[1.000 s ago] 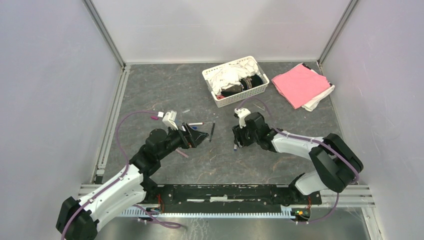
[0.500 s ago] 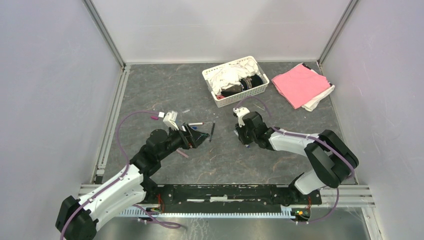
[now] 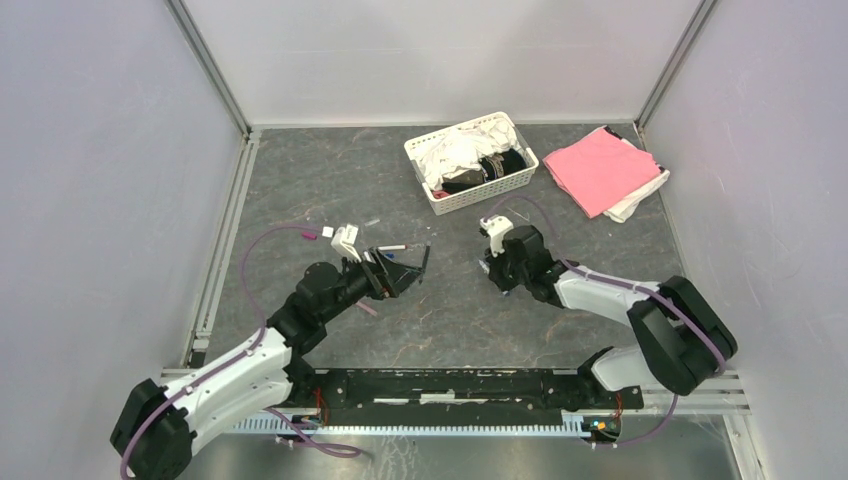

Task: Insert the pens into the pen caps
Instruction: Pick up the pen from the center of the board.

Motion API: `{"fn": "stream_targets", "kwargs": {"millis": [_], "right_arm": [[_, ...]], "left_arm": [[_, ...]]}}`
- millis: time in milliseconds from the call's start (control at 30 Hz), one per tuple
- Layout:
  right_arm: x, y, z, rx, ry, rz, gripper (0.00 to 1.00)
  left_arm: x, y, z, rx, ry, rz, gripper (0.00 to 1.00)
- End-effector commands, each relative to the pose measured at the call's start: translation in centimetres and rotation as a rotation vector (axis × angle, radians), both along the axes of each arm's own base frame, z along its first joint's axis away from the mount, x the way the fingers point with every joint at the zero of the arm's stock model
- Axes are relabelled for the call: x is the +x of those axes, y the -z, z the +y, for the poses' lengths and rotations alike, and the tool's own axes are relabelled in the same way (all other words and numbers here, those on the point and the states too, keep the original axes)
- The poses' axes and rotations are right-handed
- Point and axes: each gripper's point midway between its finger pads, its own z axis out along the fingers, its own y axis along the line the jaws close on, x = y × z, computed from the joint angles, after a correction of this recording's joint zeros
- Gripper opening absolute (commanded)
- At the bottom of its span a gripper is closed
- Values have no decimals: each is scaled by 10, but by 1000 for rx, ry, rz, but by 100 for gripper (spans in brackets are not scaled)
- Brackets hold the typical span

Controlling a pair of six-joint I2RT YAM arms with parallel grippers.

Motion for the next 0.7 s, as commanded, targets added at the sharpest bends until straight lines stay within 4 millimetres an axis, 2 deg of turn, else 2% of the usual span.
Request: {"fn": "stream_targets", "kwargs": {"millis": [0, 233, 433, 500, 567, 667], "right_arm": [[6, -25, 9, 122, -62, -62, 5], [0, -33, 14, 208, -151, -58, 2], [-2, -49, 13, 346, -230, -61, 0], [-2, -55, 14, 377, -252, -63, 0], [-5, -61, 19, 415, -287, -66, 0], [-8, -72, 24, 475, -315, -72, 0]], "left_arm": [[-2, -17, -15, -114, 36, -29, 91], [5, -18, -24, -69, 45, -54, 89], [37, -12, -3, 235, -82, -86, 90], [43, -12, -1, 289, -93, -88, 90], [45, -17, -10, 257, -69, -101, 88], [36, -26, -36, 87, 25, -112, 83]]}}
